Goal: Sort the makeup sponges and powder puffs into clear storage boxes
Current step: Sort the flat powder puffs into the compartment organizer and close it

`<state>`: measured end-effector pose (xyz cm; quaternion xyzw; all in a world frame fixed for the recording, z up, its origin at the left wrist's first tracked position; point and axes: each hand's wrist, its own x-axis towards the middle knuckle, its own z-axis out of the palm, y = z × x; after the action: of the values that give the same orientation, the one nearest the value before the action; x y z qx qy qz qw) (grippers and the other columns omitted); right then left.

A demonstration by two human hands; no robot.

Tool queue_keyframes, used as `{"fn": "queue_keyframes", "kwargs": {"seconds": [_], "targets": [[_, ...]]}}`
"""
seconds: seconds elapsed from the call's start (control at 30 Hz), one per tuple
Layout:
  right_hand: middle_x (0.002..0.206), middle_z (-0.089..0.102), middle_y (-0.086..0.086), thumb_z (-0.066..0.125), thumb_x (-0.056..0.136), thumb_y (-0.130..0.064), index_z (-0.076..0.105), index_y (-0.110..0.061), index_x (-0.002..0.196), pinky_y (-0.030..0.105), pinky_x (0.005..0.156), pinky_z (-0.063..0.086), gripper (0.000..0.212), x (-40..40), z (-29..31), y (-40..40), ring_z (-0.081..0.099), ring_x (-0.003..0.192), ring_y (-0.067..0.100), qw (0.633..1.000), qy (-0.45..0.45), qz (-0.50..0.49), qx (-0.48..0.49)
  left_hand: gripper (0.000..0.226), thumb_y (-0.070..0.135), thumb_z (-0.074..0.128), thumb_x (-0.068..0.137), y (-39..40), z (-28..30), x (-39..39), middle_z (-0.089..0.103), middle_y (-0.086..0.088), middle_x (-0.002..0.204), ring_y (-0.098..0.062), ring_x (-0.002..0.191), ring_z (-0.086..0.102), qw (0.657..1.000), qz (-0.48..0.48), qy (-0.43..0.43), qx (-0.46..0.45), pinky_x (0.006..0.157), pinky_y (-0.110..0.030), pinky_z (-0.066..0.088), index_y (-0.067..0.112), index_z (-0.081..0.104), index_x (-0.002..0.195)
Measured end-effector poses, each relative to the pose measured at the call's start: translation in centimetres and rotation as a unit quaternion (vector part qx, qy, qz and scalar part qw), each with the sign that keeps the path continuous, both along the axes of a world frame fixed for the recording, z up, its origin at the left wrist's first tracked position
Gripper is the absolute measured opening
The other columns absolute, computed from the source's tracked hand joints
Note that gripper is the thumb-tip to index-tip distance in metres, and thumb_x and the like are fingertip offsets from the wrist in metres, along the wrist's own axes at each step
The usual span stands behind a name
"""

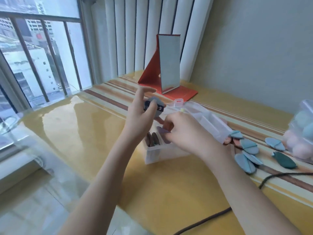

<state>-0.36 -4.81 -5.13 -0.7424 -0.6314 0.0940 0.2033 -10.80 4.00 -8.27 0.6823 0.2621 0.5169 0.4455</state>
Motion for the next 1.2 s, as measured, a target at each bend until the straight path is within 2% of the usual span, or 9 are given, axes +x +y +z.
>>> {"fn": "queue_keyframes", "kwargs": {"seconds": [0.1,0.2,0.33,0.47,0.63,0.83,0.97,1.1,1.2], "targets": [[0.095,0.061,0.002,0.049,0.096,-0.037,0.068,-0.016,0.082,0.034,0.073,0.048,0.031,0.7,1.1,-0.2,0.056,0.087,0.020,0.986,0.006,0.044,-0.159,0.031,0.015,0.045,0.086,-0.2,0.0,-0.2,0.068,0.001,0.075,-0.020,0.074,0.063,0.996,-0.044,0.079,0.018,0.071,-0.049,0.055,0.029,0.047,0.112],[0.108,0.058,0.001,0.051,0.095,-0.037,0.072,-0.020,0.083,0.040,0.086,0.047,0.029,1.3,1.5,-0.4,0.053,0.100,0.018,0.980,0.014,0.057,-0.192,0.039,0.023,0.041,0.081,0.1,0.0,-0.4,0.062,-0.010,0.079,-0.014,0.073,0.053,0.984,-0.043,0.160,0.065,0.074,-0.041,0.047,0.034,0.046,0.118],[0.072,0.068,-0.011,0.066,0.086,-0.042,0.069,-0.025,0.074,0.021,0.056,0.042,0.022,2.4,2.4,-0.3,0.059,0.058,-0.003,0.990,0.138,-0.013,-0.031,0.042,0.025,0.040,0.081,0.2,0.3,-0.5,0.062,-0.016,0.080,-0.022,0.076,0.056,0.978,-0.074,0.184,0.060,0.079,-0.046,0.047,0.034,0.045,0.122],[0.082,0.066,-0.002,0.065,0.089,-0.037,0.057,-0.024,0.093,0.017,0.050,0.042,0.016,1.5,1.2,0.6,0.062,0.061,0.004,0.981,0.173,-0.034,0.083,0.036,0.027,0.040,0.089,0.2,0.2,-0.5,0.064,-0.011,0.081,-0.031,0.079,0.061,0.978,-0.108,0.171,0.051,0.079,-0.057,0.049,0.031,0.045,0.125],[0.073,0.065,0.000,0.076,0.082,-0.025,0.056,-0.015,0.082,0.009,0.047,0.037,0.022,1.5,1.1,0.5,0.055,0.053,0.000,0.960,0.257,-0.027,0.112,0.030,0.041,0.033,0.098,0.0,0.3,-0.6,0.062,-0.011,0.079,-0.027,0.075,0.064,0.981,-0.077,0.164,0.073,0.076,-0.054,0.052,0.034,0.049,0.122],[0.064,0.066,-0.002,0.077,0.070,-0.010,0.065,-0.018,0.057,0.024,0.054,0.043,0.020,0.8,1.7,0.0,0.060,0.061,0.011,0.986,0.110,-0.045,0.118,0.022,0.030,0.037,0.100,0.3,-0.1,-0.4,0.064,0.004,0.070,-0.017,0.052,0.065,0.984,-0.062,0.153,0.069,0.057,-0.022,0.046,0.026,0.054,0.113],[0.071,0.063,0.000,0.070,0.072,-0.006,0.058,-0.019,0.054,0.030,0.062,0.049,0.026,-0.7,0.4,0.4,0.061,0.075,0.021,0.997,-0.020,-0.042,0.056,0.022,0.026,0.037,0.096,0.1,-0.4,-0.3,0.062,0.003,0.061,-0.017,0.049,0.063,0.986,-0.036,0.147,0.075,0.056,-0.032,0.047,0.021,0.058,0.100],[0.070,0.067,-0.016,0.066,0.087,-0.018,0.070,-0.026,0.070,0.018,0.054,0.048,0.019,1.0,1.9,-0.3,0.061,0.065,0.006,0.996,0.040,0.030,-0.080,0.024,0.031,0.039,0.097,0.3,-0.4,-0.3,0.061,0.010,0.064,-0.016,0.057,0.064,0.993,0.005,0.095,0.069,0.064,-0.045,0.053,0.018,0.059,0.096],[0.082,0.066,-0.011,0.062,0.091,-0.016,0.063,-0.027,0.088,0.017,0.047,0.043,0.012,1.2,2.1,-0.4,0.056,0.057,0.005,0.989,0.038,0.060,-0.130,0.026,0.039,0.036,0.097,0.1,-0.2,0.0,0.063,0.005,0.070,-0.019,0.063,0.068,0.990,-0.043,0.094,0.095,0.064,-0.039,0.051,0.026,0.058,0.100]]}}
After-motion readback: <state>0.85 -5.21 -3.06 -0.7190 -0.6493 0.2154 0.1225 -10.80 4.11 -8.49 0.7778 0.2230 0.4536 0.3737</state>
